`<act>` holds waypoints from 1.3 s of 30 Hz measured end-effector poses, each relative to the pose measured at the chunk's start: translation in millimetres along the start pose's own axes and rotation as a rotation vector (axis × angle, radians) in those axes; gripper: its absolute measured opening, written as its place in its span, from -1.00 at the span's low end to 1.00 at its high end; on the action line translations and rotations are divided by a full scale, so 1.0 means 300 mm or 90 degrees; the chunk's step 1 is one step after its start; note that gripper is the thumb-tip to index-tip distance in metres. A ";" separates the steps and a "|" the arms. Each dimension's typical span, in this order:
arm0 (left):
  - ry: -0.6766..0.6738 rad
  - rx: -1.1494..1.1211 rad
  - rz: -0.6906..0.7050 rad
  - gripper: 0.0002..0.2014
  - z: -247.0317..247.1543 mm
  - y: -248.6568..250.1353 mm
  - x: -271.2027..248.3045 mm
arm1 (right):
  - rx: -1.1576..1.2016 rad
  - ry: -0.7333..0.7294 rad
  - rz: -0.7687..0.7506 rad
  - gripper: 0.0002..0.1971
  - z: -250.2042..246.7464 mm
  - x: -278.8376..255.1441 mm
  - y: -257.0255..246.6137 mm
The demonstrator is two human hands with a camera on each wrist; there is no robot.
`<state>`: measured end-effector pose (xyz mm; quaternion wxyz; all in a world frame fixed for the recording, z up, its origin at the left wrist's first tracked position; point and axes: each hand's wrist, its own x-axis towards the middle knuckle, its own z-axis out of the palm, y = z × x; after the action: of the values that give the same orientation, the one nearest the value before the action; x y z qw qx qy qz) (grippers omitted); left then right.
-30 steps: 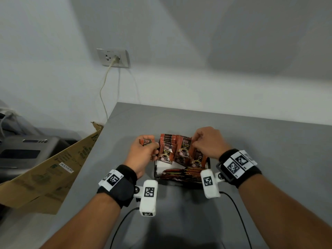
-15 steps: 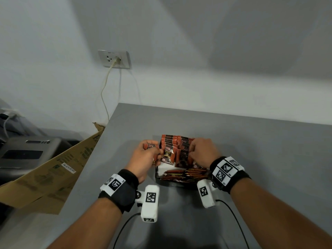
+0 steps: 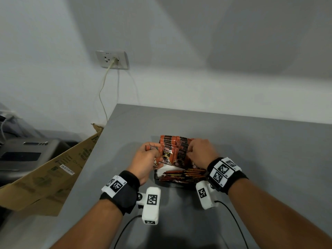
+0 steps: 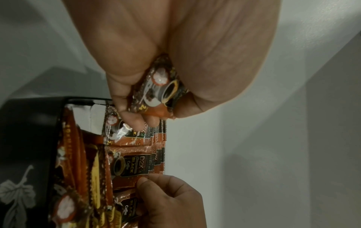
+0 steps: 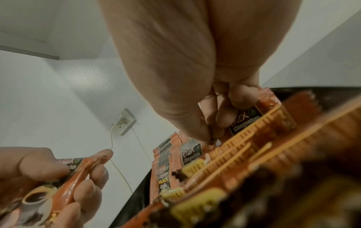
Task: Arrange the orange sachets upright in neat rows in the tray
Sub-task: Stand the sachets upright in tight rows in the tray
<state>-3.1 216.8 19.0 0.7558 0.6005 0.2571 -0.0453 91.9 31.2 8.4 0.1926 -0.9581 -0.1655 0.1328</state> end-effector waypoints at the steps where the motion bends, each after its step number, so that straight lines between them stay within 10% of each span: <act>1: -0.001 -0.002 0.001 -0.68 0.000 0.001 0.000 | 0.003 -0.004 -0.003 -0.86 -0.002 -0.002 0.000; 13: -0.103 0.076 0.107 -0.61 0.073 0.019 -0.009 | 0.299 -0.058 -0.099 -0.85 -0.145 -0.081 -0.073; 21: -0.043 0.178 0.091 -0.73 0.045 0.007 0.010 | 0.195 0.008 -0.016 -0.84 -0.211 -0.081 0.083; 39: -0.189 0.584 0.163 -0.74 0.055 -0.063 -0.033 | 0.096 0.072 -0.016 -0.87 -0.069 -0.137 0.164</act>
<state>-13.4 194.0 9.1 0.4417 0.8849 0.0244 -0.1456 74.1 -33.5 14.4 0.2749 -0.9446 -0.1561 0.0884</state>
